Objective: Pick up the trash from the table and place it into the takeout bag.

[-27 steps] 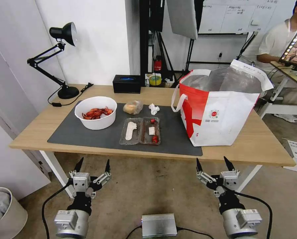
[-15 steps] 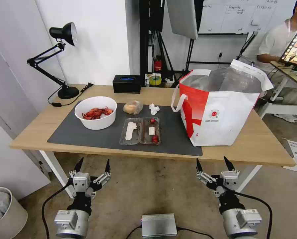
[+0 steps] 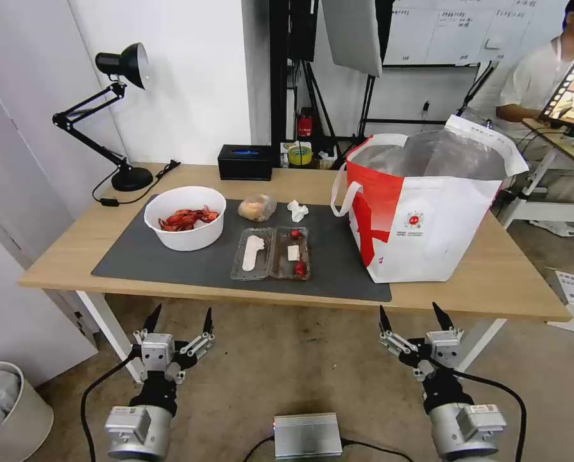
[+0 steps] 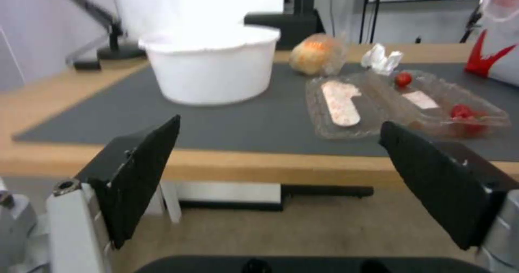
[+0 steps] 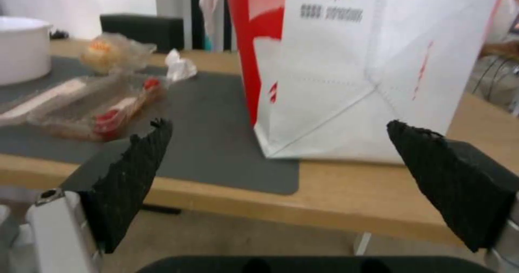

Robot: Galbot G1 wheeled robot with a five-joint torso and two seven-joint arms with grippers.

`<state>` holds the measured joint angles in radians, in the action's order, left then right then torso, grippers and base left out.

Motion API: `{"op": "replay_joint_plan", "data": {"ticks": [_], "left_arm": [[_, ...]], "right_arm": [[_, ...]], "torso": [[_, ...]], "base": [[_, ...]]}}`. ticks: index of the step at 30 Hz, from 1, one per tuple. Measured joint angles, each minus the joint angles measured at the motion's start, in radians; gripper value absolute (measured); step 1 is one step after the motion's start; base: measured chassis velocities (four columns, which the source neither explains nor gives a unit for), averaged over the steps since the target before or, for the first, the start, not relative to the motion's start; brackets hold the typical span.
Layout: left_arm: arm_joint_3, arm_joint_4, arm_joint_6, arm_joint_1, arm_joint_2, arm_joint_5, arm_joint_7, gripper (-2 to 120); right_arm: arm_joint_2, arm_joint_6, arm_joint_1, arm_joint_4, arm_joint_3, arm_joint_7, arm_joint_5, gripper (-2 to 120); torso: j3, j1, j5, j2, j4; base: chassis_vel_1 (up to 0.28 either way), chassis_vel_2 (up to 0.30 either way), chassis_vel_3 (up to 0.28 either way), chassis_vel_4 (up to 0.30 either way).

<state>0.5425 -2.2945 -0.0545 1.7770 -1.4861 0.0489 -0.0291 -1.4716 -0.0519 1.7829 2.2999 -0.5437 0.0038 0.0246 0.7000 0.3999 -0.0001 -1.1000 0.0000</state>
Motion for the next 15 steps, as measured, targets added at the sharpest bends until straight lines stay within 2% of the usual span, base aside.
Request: {"op": "replay_joint_plan", "data": {"ticks": [2, 3, 6, 7, 10, 11, 14, 15], "left_arm": [[-0.010, 0.007, -0.067, -0.029, 0.018, 0.059, -0.035, 100], [-0.010, 0.007, -0.067, -0.029, 0.018, 0.059, -0.035, 100], [-0.027, 0.019, -0.175, -0.076, 0.047, 0.155, -0.094, 100], [-0.027, 0.019, -0.175, -0.076, 0.047, 0.155, -0.094, 100], [-0.043, 0.031, -0.281, -0.121, 0.074, 0.249, -0.151, 100], [-0.043, 0.031, -0.281, -0.121, 0.074, 0.249, -0.151, 100], [-0.059, 0.042, -0.386, -0.166, 0.102, 0.341, -0.207, 100], [-0.059, 0.042, -0.386, -0.166, 0.102, 0.341, -0.207, 100]], "right_arm": [[0.034, -0.066, -0.021, 0.000, 0.009, 0.006, 0.031, 100], [0.034, -0.066, -0.021, 0.000, 0.009, 0.006, 0.031, 100], [0.090, -0.173, -0.055, -0.002, 0.023, 0.017, 0.082, 100], [0.090, -0.173, -0.055, -0.002, 0.023, 0.017, 0.082, 100], [0.144, -0.276, -0.089, -0.004, 0.036, 0.027, 0.131, 100], [0.144, -0.276, -0.089, -0.004, 0.036, 0.027, 0.131, 100], [0.195, -0.376, -0.122, -0.006, 0.049, 0.037, 0.178, 100], [0.195, -0.376, -0.122, -0.006, 0.049, 0.037, 0.178, 100]], "torso": [[0.000, 0.000, 0.0001, 0.000, 0.0000], [0.000, 0.000, 0.0001, 0.000, 0.0000], [0.000, 0.000, 0.0001, 0.000, 0.0000], [0.000, 0.000, 0.0001, 0.000, 0.0000], [0.000, 0.000, 0.0001, 0.000, 0.0000], [0.000, 0.000, 0.0001, 0.000, 0.0000], [0.000, 0.000, 0.0001, 0.000, 0.0000], [0.000, 0.000, 0.0001, 0.000, 0.0000]], "base": [[0.000, 0.000, 0.000, 0.000], [0.000, 0.000, 0.000, 0.000], [0.000, 0.000, 0.000, 0.000], [0.000, 0.000, 0.000, 0.000], [0.000, 0.000, 0.000, 0.000], [0.000, 0.000, 0.000, 0.000], [0.000, 0.000, 0.000, 0.000], [0.000, 0.000, 0.000, 0.000]]}}
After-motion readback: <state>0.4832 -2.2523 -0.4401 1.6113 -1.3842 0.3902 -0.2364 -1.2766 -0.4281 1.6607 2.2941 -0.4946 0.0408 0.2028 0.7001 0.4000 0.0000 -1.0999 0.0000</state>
